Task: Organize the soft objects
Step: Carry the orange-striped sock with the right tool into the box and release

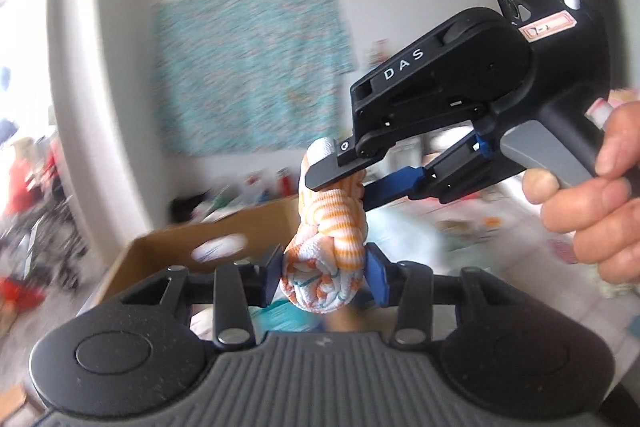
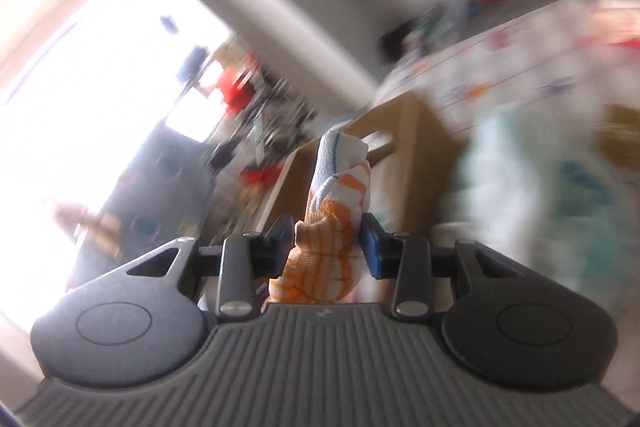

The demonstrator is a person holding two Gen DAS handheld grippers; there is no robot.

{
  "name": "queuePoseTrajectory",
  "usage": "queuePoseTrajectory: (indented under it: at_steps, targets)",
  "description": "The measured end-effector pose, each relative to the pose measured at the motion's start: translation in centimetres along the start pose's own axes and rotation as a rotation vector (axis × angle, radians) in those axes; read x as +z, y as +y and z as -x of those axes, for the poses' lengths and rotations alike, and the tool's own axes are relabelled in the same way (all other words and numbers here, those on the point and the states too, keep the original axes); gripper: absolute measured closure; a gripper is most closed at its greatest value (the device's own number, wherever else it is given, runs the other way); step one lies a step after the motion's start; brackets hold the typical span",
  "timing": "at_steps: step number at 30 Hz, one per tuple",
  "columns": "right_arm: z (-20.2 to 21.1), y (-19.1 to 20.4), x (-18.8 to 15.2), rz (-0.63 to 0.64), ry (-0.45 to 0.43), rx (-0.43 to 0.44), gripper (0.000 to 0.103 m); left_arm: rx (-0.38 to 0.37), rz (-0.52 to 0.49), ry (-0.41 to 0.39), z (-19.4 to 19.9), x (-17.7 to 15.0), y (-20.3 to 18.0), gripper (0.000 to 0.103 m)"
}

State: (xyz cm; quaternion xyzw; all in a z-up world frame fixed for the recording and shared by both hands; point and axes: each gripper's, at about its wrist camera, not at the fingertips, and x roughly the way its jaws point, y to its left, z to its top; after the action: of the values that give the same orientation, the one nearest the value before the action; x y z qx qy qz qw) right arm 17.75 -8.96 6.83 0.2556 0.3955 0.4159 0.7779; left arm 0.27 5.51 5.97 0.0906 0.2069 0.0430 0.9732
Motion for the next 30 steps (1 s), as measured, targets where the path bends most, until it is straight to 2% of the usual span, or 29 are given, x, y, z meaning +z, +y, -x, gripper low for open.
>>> queuePoseTrajectory:
  at_steps: [4,9,14,22,30]
  targets:
    - [-7.4,3.8,0.1,0.06,0.166,0.058,0.067,0.088,0.128,0.099,0.1,-1.5,4.9,0.058]
    - [-15.9,6.6,-1.4,0.092,0.356,0.073,0.067,0.174,0.256,0.211,-0.4,-3.7,8.7,0.058]
    - [-22.3,7.7,-3.6,0.089,0.512,0.066,0.067,0.202,0.309,0.29,-0.8,-4.7,10.4,0.057]
    - [-28.0,5.9,-6.7,-0.005,0.734,0.089,0.068,0.156,0.373,0.335,1.0,-6.0,11.9,0.054]
    - [-30.0,6.3,-8.1,0.001,0.772,0.074,0.066,0.15,0.384,0.339,0.7,-6.7,12.6,0.054]
